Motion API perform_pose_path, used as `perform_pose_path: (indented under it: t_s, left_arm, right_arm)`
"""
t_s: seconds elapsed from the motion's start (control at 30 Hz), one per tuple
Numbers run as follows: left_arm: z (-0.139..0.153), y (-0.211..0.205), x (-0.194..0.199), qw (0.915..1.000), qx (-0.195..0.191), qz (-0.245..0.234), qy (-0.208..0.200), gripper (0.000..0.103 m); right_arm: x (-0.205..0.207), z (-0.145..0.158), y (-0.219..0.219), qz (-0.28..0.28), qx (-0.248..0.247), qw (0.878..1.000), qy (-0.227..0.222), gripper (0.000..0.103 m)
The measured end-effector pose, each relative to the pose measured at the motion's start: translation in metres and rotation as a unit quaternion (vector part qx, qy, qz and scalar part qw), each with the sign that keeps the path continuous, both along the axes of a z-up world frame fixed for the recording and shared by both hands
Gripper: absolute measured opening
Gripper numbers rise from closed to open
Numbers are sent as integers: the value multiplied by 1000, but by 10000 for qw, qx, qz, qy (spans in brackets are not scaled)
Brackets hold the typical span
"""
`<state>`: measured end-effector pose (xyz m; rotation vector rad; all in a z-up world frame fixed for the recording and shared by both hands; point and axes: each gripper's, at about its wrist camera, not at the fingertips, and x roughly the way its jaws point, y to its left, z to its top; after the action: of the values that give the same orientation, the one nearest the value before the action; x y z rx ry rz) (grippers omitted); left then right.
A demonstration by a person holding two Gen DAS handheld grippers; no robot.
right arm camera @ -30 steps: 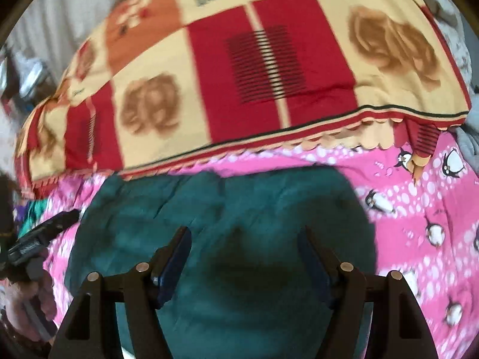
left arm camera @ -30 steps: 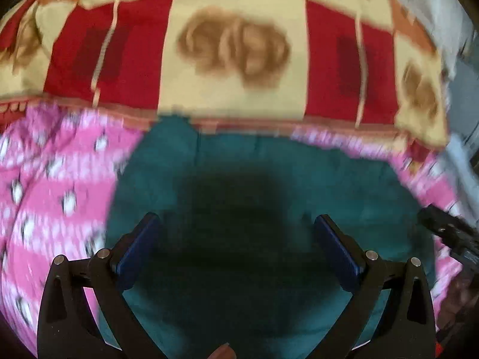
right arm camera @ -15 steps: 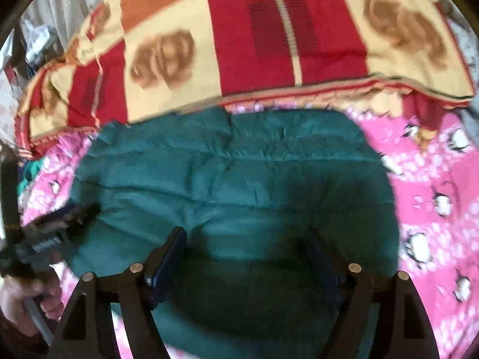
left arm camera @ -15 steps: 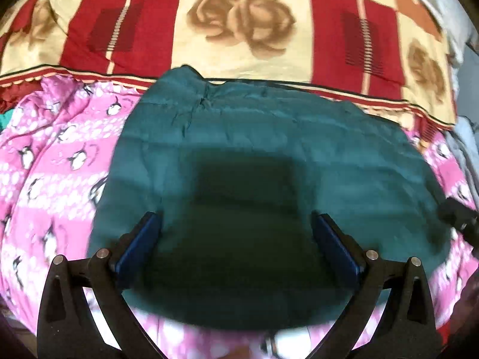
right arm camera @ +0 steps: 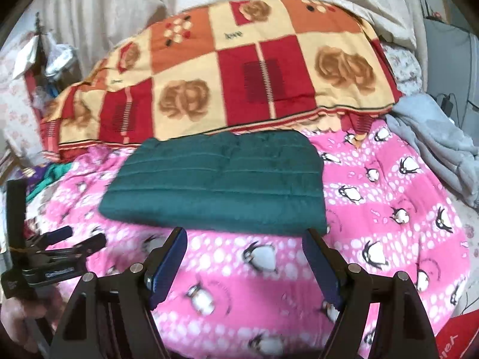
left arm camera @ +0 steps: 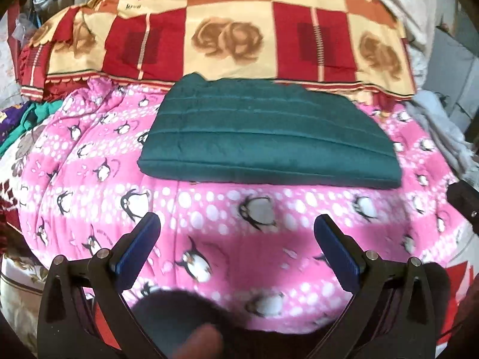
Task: Fold large clothes
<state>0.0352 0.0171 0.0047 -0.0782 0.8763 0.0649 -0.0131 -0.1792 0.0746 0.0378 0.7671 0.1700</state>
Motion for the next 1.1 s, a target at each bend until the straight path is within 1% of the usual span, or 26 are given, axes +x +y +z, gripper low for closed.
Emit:
perform_pose_path:
  t_s: [0.07, 0.13, 0.2, 0.23, 0.3, 0.37, 0.4, 0.47, 0.53, 0.57, 0.63, 0.7, 0.73, 0.8, 0.83, 0.87, 0.9, 0.93, 0.97, 1.0, 1.03, 1.07, 1.1]
  left_arm:
    - [4, -5, -8, 10000, -25, -85, -40, 103]
    - [0, -1, -8, 9998, -138, -167, 47, 103]
    - [-7, 12, -3, 9995, -255, -113, 123, 103]
    - [-12, 20, 2, 9993, -318, -94, 151, 103]
    - [-22, 46, 17, 9993, -327, -85, 179, 103]
    - [-29, 77, 33, 9998, -162, -38, 118, 103]
    - [-33, 90, 41, 9997, -190, -122, 84, 103]
    - [-47, 113, 58, 9987, -252, -435, 11, 103]
    - [-65, 130, 74, 9979, -135, -639, -37, 103]
    - [-78, 137, 83, 9967, -153, -792, -21, 103]
    - [-96, 141, 97, 9936, -196, -1111, 16, 103]
    - [-107, 136, 107, 9909, -7, -1346, 22, 103]
    - [-111, 132, 113, 9885, 15, -1510, 36, 103]
    - [-118, 125, 124, 9838, -111, -1787, 90, 103]
    - [-122, 120, 130, 9825, -87, -1851, 181, 103]
    - [-126, 115, 135, 9826, 50, -1839, 267, 103]
    - [-127, 111, 138, 9825, 179, -1827, 327, 103]
    - [-126, 107, 138, 9825, 228, -1826, 301, 103]
    - [-121, 102, 133, 9816, 170, -1891, 182, 103]
    - [-116, 98, 128, 9800, 127, -1987, 55, 103]
    - [-106, 92, 119, 9772, 109, -2117, -148, 103]
    - [-100, 88, 113, 9755, 151, -2181, -233, 103]
    - [-94, 84, 108, 9740, 175, -2242, -278, 103]
  right_arm:
    - [-12, 6, 4, 82, -13, 10000, -39, 78]
    - [-16, 6, 7, 196, 13, 9998, -49, 78]
    - [-9, 1, 5, 142, -14, 9999, 56, 78]
    - [-3, -2, -1, 109, 58, 9999, 88, 78]
    - [12, -10, -16, 89, 165, 9997, 142, 78]
    - [31, -22, -40, -68, 128, 9997, 192, 78]
    - [43, -31, -57, -124, 206, 9995, 200, 78]
    - [59, -43, -80, -95, 349, 9990, 260, 78]
    - [76, -63, -101, 15, 502, 9983, 295, 78]
    - [83, -72, -109, 117, 596, 9978, 283, 78]
    - [94, -87, -116, 300, 735, 9965, 263, 78]
    - [112, -105, -121, 452, 897, 9944, 343, 78]
    - [119, -112, -122, 524, 1027, 9925, 400, 78]
    - [135, -131, -124, 651, 1252, 9884, 552, 78]
    - [138, -136, -123, 746, 1407, 9857, 555, 78]
    - [142, -141, -123, 891, 1648, 9807, 564, 78]
    - [142, -143, -122, 955, 1766, 9781, 543, 78]
    - [141, -142, -120, 1058, 1821, 9766, 446, 71]
    - [138, -139, -118, 1162, 1815, 9758, 366, 62]
    - [136, -136, -117, 1229, 1824, 9750, 320, 59]
    - [134, -133, -119, 1280, 1876, 9734, 284, 53]
    - [133, -131, -121, 1309, 1922, 9722, 272, 46]
    - [131, -128, -126, 1342, 2003, 9701, 279, 45]
